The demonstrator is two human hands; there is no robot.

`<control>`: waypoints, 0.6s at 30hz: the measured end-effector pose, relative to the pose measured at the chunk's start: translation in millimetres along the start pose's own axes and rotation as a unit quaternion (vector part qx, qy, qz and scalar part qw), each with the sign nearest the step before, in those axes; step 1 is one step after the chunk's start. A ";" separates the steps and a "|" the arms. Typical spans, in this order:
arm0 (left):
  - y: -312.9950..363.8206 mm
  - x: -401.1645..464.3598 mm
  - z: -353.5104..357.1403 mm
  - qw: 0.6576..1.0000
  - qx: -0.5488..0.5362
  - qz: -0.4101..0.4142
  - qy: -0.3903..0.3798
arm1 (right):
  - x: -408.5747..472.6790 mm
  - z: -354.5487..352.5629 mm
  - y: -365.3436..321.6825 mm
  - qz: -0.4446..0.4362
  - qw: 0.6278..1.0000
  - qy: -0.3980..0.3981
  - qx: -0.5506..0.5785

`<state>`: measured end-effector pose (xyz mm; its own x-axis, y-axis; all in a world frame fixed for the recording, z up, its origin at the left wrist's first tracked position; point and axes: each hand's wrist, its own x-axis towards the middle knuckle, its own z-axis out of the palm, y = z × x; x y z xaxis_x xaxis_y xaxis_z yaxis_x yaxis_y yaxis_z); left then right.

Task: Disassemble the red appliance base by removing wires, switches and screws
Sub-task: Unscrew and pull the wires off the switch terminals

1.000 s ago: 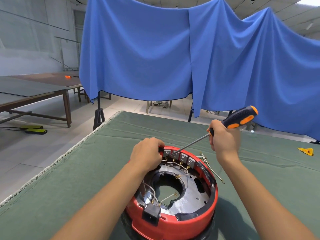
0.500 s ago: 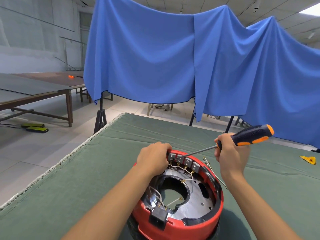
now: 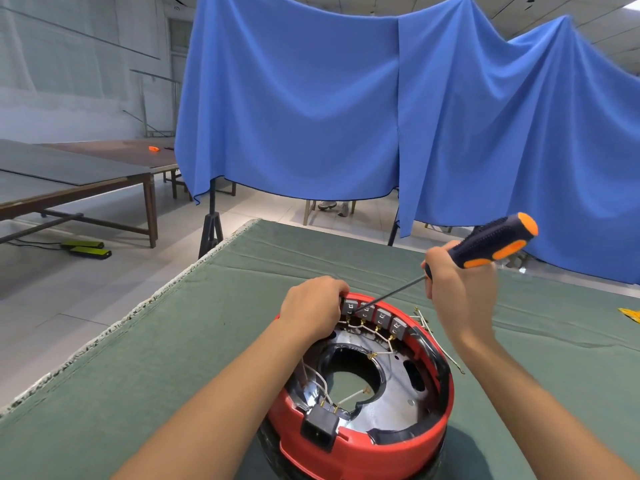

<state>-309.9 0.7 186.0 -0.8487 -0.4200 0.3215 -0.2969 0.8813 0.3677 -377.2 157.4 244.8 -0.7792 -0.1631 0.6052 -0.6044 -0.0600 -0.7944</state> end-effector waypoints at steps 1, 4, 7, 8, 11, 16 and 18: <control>0.0 0.3 0.3 1.000 0.000 -0.001 0.000 | 4.3 2.4 -0.9 0.002 1.000 -0.006 -0.007; -1.0 1.0 0.8 1.000 0.001 -0.002 0.000 | 19.1 12.4 -3.4 0.015 0.999 -0.023 -0.028; -0.2 0.0 1.1 1.000 0.003 0.000 0.003 | 36.9 19.8 -0.9 0.043 0.997 -0.023 -0.059; 0.3 -0.5 0.9 1.000 0.003 0.001 0.003 | 42.3 21.7 1.0 0.055 0.996 -0.019 -0.069; 0.5 -0.7 -0.3 1.000 0.001 0.002 0.002 | 56.8 25.1 8.6 0.092 0.993 -0.003 -0.072; 1.7 -3.2 -2.3 1.000 -0.002 0.003 -0.001 | 67.1 22.0 20.6 0.183 0.982 0.030 -0.034; 1.1 -3.8 -2.3 1.000 -0.005 0.002 -0.002 | 64.1 17.9 22.5 0.203 0.978 0.044 -0.016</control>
<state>-306.0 2.8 187.2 -0.8517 -0.4153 0.3196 -0.2891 0.8810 0.3745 -437.8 128.0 264.8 -0.9663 -0.0814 0.2441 -0.2467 0.0239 -0.9688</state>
